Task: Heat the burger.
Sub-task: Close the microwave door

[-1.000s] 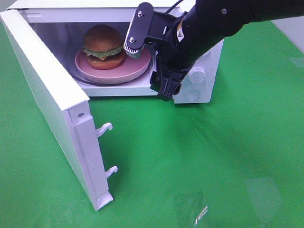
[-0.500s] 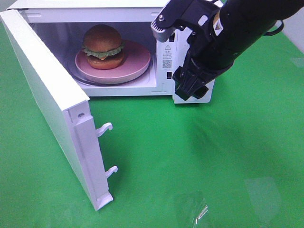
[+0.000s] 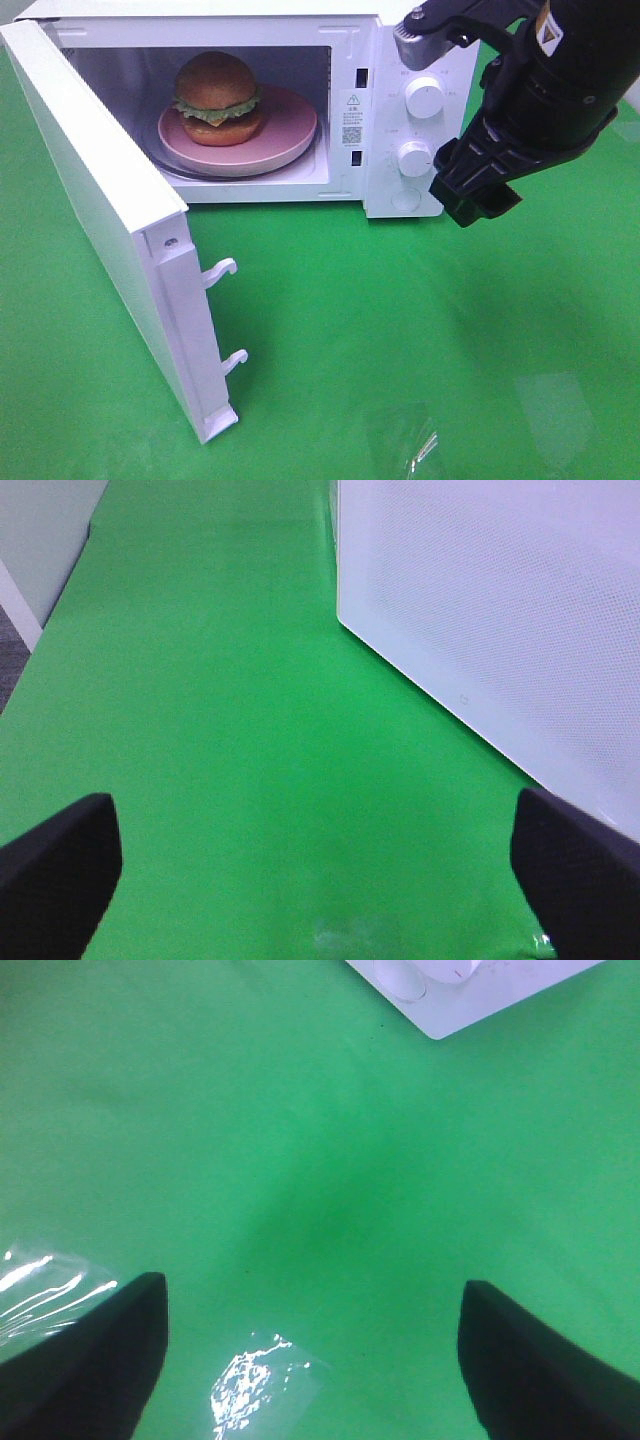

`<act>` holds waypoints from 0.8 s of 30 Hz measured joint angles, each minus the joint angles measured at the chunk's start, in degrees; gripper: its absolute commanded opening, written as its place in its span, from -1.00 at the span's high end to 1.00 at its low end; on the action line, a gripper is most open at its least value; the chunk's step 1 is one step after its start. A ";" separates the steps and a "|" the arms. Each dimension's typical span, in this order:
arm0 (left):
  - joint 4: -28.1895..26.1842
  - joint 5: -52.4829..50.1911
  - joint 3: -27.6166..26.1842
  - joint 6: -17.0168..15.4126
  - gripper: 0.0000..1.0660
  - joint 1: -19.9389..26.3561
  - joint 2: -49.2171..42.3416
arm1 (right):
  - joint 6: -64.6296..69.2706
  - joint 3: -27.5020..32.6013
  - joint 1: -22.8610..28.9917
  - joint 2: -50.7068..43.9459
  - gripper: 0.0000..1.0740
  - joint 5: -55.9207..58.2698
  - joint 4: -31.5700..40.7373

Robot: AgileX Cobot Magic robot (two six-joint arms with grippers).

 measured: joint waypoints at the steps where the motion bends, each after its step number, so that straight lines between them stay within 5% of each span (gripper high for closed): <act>1: 0.00 0.00 0.00 0.00 -0.83 0.00 0.00 | 0.34 0.00 0.00 -0.92 -0.42 0.52 0.46; 13: 0.00 0.00 0.00 0.00 -0.83 0.00 0.00 | 0.34 1.09 0.00 -3.15 -0.42 4.41 2.18; 24: 0.00 0.00 0.00 0.00 -0.83 0.00 0.00 | 2.18 13.58 0.00 -11.63 -0.42 2.35 2.58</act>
